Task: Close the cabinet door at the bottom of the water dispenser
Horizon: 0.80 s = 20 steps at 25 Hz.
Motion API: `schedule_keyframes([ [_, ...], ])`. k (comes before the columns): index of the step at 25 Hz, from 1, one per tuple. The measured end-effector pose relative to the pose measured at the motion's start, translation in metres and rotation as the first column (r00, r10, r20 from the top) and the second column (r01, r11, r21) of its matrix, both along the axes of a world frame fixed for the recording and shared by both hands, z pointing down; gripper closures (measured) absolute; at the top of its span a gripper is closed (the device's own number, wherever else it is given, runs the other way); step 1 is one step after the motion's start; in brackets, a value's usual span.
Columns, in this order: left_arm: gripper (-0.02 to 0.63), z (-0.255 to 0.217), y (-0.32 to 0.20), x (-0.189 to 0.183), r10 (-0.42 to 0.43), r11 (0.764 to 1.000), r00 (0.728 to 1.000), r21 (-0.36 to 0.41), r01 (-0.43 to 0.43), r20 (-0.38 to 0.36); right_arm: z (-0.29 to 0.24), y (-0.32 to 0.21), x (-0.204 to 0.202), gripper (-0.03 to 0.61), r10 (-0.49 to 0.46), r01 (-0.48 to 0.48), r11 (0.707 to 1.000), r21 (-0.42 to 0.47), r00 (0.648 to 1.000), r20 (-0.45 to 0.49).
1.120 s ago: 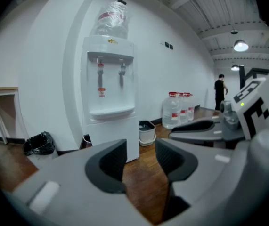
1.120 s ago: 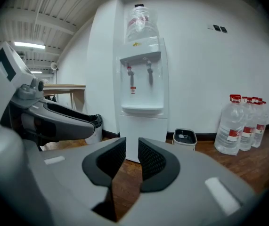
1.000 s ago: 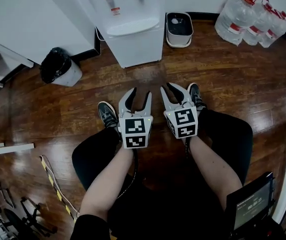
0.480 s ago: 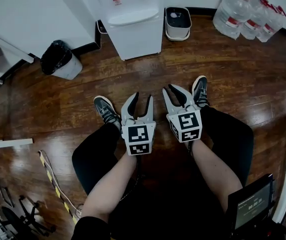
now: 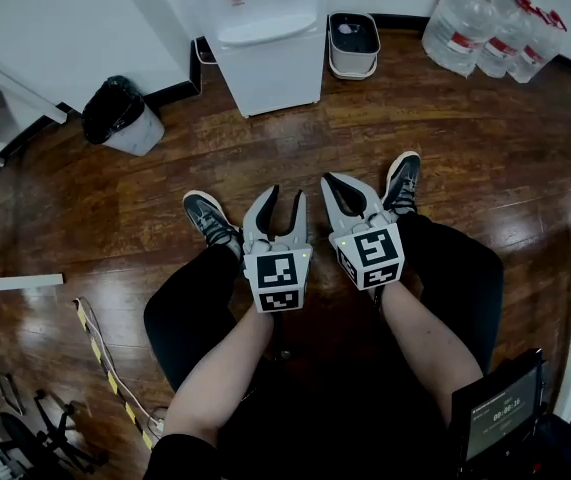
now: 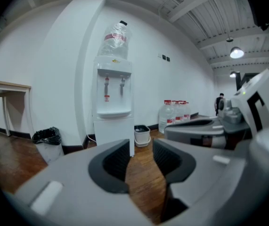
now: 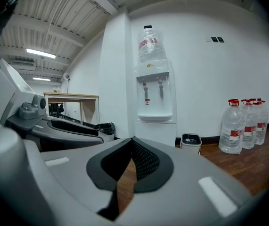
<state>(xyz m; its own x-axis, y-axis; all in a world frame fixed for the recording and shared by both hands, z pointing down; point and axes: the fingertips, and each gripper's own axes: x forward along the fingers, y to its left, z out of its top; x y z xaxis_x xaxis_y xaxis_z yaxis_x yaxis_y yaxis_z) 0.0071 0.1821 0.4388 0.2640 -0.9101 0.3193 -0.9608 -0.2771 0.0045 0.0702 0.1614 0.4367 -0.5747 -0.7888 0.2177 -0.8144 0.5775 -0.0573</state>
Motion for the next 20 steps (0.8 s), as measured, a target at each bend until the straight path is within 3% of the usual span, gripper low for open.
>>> schedule_keyframes([
  [20, 0.442, 0.0004, -0.0034, -0.0033, -0.008, 1.000, 1.000, -0.006, 0.008, 0.003, -0.0028, -0.0035, -0.0009, 0.574, 0.006, -0.006, 1.000, 0.004, 1.000, -0.002],
])
